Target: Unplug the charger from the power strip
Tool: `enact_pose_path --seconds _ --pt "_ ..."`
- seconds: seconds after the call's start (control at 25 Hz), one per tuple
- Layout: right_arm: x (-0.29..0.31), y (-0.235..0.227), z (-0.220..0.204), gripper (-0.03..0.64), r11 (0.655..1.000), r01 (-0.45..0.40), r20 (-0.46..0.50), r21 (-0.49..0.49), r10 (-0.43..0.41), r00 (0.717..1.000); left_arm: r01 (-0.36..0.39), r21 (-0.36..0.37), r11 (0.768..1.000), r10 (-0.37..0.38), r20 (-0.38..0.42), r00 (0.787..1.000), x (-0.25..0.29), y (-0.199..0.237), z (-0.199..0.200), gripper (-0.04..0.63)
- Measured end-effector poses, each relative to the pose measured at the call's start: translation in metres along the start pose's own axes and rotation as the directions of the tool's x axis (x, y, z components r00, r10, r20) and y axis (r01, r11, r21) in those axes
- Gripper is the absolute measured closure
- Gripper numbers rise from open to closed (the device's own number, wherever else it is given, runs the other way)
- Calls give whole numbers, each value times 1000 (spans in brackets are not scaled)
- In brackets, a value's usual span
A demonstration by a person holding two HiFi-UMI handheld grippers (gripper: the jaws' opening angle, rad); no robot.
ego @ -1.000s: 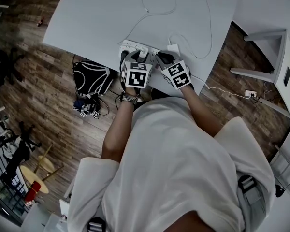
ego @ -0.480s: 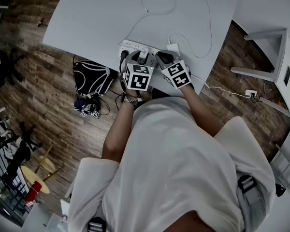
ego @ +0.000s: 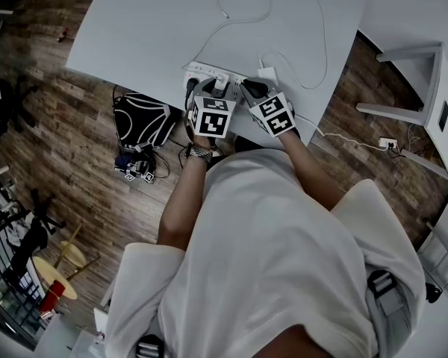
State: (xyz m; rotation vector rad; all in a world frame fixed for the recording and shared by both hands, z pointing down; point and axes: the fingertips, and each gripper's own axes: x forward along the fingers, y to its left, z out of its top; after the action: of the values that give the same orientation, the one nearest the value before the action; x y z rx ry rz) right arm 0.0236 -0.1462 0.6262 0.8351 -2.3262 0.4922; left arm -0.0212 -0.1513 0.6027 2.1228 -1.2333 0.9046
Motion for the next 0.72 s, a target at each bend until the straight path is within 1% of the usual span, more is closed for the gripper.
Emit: enact_pose_path --seconds 0.16,0.28,0.36,0.6,0.72 --pt "0 0 0 588 1000 -2 3 1 2 1000 13 -59 998 -13 6 1000 -1 1 1 456" --pt "0 -1 1 588 1000 -1 4 2 1 1000 10 -73 997 -9 6 1000 -1 2 1 456" --pt "0 -1 0 588 1000 -2 4 0 2 1000 3 -57 998 -3 3 1000 -1 2 1 456" --pt "0 0 0 588 1000 0 8 -2 0 1000 -36 47 998 37 -10 999 0 -2 0 456" --pt "0 0 0 588 1000 -1 11 -2 1 1000 -48 72 996 49 -15 999 0 -4 0 456"
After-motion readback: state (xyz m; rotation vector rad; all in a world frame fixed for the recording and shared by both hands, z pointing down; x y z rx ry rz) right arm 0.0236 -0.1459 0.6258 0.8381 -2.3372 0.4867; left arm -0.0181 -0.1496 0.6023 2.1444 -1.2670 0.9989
